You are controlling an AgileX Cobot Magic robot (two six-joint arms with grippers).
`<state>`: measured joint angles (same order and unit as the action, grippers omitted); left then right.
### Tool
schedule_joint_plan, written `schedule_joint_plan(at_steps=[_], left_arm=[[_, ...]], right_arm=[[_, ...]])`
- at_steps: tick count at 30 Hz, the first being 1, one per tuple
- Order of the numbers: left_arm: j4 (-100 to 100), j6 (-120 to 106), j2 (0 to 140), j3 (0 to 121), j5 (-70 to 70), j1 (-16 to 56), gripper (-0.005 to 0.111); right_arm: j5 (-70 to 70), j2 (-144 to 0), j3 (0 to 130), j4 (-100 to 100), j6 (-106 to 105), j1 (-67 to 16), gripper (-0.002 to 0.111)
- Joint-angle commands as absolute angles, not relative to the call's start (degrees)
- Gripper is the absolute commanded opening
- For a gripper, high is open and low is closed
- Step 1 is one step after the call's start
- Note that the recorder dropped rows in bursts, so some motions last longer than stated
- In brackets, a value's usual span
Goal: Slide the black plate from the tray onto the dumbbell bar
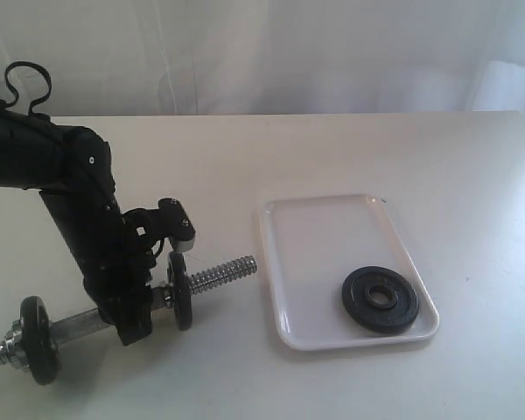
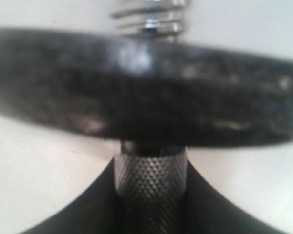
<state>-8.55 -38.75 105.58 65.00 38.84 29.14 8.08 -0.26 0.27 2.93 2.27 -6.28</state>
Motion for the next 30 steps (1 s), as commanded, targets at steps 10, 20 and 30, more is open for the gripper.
schedule_joint_plan(at_steps=[10, 20, 30], left_arm=[[-8.5, -49.3, 105.3, 64.5, 41.2, 29.4, 0.0], [-9.1, -60.9, 105.3, 64.5, 36.7, 32.2, 0.0], [-8.8, -63.0, 105.3, 64.5, 37.6, 32.2, 0.0]], right_arm=[[7.6, 0.0, 0.0, 2.9, 2.2, -6.5, 0.0], [7.6, 0.0, 0.0, 2.9, 2.2, -6.5, 0.0], [7.6, 0.0, 0.0, 2.9, 2.2, -6.5, 0.0]])
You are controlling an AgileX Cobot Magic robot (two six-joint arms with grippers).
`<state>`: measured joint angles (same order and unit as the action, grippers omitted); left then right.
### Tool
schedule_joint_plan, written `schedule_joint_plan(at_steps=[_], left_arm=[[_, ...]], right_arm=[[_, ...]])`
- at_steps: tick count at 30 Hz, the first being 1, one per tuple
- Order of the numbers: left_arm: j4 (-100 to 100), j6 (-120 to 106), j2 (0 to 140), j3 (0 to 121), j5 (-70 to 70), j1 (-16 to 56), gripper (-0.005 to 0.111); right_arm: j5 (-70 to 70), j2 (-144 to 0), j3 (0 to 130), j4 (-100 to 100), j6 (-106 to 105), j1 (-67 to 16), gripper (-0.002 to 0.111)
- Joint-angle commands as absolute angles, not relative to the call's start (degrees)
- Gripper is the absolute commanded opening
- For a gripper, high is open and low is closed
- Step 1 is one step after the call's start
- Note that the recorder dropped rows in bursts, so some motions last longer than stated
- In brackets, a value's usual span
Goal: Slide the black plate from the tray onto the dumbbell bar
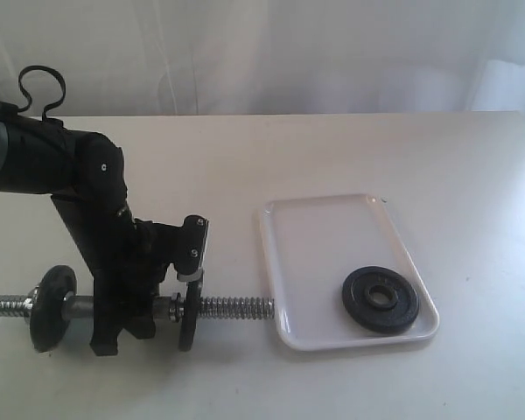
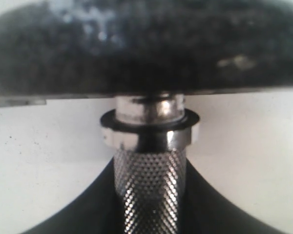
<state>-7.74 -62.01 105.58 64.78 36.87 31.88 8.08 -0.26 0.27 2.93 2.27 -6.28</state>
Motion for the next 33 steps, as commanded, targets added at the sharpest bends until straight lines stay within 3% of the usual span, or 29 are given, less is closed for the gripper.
schedule_joint_plan(at_steps=[1, 17, 25, 28, 33], left_arm=[[-8.8, -63.0, 105.3, 64.5, 37.6, 32.2, 0.0], [-7.3, -63.0, 105.3, 64.5, 37.1, 32.2, 0.0], [-7.4, -62.9, 105.3, 64.5, 37.1, 32.2, 0.0], [-8.0, -62.9, 105.3, 64.5, 37.0, 32.2, 0.0], [-8.4, -62.9, 105.3, 64.5, 36.9, 32.2, 0.0]], right_arm=[[7.6, 0.0, 0.0, 2.9, 2.2, -6.5, 0.0], [5.4, 0.0, 0.0, 2.9, 3.2, -6.5, 0.0], [-16.3, 0.0, 0.0, 4.9, 29.7, -6.5, 0.0], [-26.1, 0.0, 0.0, 4.1, 30.6, -6.5, 0.0], [-27.9, 0.0, 0.0, 3.8, 28.9, -6.5, 0.0]])
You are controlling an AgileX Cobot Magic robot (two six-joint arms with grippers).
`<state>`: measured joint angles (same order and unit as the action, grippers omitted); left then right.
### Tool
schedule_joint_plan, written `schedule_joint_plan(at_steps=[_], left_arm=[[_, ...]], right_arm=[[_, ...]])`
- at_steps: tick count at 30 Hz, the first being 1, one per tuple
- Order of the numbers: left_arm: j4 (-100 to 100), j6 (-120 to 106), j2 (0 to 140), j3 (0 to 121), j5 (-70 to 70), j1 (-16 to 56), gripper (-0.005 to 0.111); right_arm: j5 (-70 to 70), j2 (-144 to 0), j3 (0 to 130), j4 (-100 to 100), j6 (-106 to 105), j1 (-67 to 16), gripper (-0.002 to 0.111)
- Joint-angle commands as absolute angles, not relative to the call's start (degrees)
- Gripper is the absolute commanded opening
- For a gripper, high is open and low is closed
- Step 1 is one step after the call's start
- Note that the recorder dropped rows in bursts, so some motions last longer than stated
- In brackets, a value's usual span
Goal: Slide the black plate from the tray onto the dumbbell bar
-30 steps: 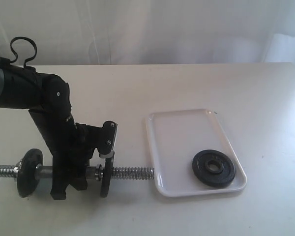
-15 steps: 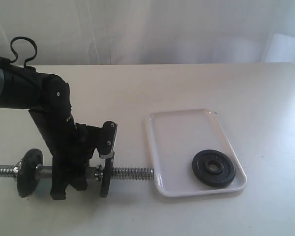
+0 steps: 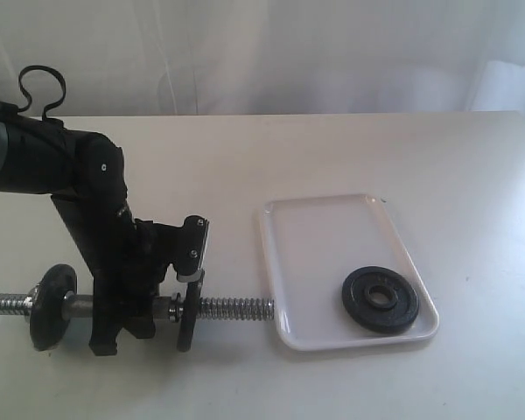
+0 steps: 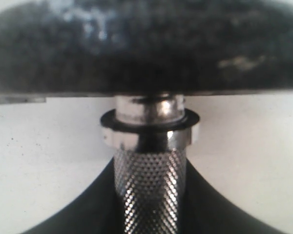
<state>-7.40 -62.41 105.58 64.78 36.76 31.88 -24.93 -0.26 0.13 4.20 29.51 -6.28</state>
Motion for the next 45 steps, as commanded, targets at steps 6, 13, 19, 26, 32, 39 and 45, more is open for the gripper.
schedule_joint_plan(at_steps=[6, 13, 19, 26, 32, 39, 45], left_arm=[[-8.4, -62.9, 105.3, 64.5, 36.8, 32.2, 0.0], [-8.4, -62.7, 105.3, 64.5, 36.7, 32.2, 0.0], [-8.4, -62.9, 105.3, 64.5, 36.7, 32.2, 0.0], [-8.4, -63.0, 105.3, 64.5, 36.1, 32.2, 0.0], [-8.4, -63.0, 105.3, 64.5, 33.5, 32.2, 0.0], [-8.4, -63.0, 105.3, 64.5, 32.1, 32.2, 0.0], [-8.4, -63.0, 105.3, 64.5, 29.3, 32.2, 0.0]], right_arm=[[-29.8, -3.5, 6.4, 13.8, 12.6, -6.5, 0.0], [-29.3, -23.9, 20.4, 14.1, -15.2, -6.5, 0.0], [-25.7, -44.9, 29.3, 14.1, -34.6, -6.5, 0.0], [-16.5, -69.2, 36.4, 14.5, -36.2, -6.5, 0.0], [10.8, -86.0, 48.6, 14.6, -34.7, -6.5, 0.0], [34.2, -96.6, 62.1, 7.7, -25.5, -7.0, 0.0], [36.2, -98.2, 65.9, -2.4, -15.1, -6.9, 0.0]])
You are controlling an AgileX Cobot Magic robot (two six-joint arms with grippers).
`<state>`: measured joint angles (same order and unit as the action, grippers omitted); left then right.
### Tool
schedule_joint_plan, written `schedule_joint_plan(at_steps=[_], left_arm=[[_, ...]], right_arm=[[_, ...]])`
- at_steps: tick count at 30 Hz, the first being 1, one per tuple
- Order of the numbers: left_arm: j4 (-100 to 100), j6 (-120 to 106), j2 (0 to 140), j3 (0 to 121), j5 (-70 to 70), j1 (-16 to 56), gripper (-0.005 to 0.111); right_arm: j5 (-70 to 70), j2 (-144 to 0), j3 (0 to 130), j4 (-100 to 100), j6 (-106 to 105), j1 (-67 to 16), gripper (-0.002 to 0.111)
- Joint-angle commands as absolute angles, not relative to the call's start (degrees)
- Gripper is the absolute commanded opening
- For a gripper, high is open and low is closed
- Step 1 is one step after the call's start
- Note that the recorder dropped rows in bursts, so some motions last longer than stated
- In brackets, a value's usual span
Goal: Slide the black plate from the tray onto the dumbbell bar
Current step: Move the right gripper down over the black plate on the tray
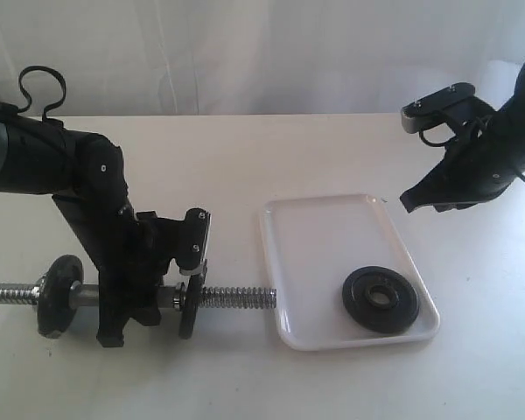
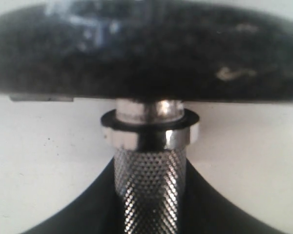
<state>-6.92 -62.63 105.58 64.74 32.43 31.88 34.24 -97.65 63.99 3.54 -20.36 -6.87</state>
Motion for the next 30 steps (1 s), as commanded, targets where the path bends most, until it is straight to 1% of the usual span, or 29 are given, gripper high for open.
schedule_joint_plan(at_steps=[1, 4, 12, 19, 22, 24, 25, 26, 27, 28, 30], left_arm=[[-8.4, -63.0, 105.3, 64.5, 29.1, 32.2, 0.0], [-8.4, -63.0, 105.3, 64.5, 27.7, 32.2, 0.0], [-8.4, -63.0, 105.3, 64.5, 24.6, 32.2, 0.0], [-8.4, -63.0, 105.3, 64.5, 22.2, 32.2, 0.0], [-8.4, -63.0, 105.3, 64.5, 21.9, 32.2, 0.0], [-8.4, -63.0, 105.3, 64.5, 21.9, 32.2, 0.0], [-8.4, -63.0, 105.3, 64.5, 21.9, 32.2, 0.0], [-8.4, -63.0, 105.3, 64.5, 21.9, 32.2, 0.0], [-8.4, -63.0, 105.3, 64.5, 21.9, 32.2, 0.0], [-8.4, -63.0, 105.3, 64.5, 21.9, 32.2, 0.0], [-8.4, -62.9, 105.3, 64.5, 21.9, 32.2, 0.0]], right_arm=[[36.8, -98.2, 66.3, -3.0, -14.1, -6.9, 0.0], [38.4, -98.2, 66.3, -3.5, -13.6, -7.1, 0.0], [45.8, -98.2, 65.4, -4.2, -13.2, -11.3, 0.0], [47.2, -98.2, 63.7, -6.0, -12.8, -13.6, 0.0], [47.0, -98.2, 63.7, -6.0, -8.7, -13.6, 0.0], [46.8, -98.2, 63.7, -6.0, -5.8, -13.6, 0.003], [46.8, -98.2, 63.7, -6.0, -5.5, -13.6, 0.007], [47.0, -98.2, 63.7, -6.0, -5.5, -13.6, 0.014], [47.3, -98.2, 63.7, -5.9, -5.5, -13.6, 0.024], [47.7, -98.2, 63.7, -5.8, -5.5, -13.6, 0.038], [48.5, -98.2, 63.7, -5.5, -5.6, -13.6, 0.069]])
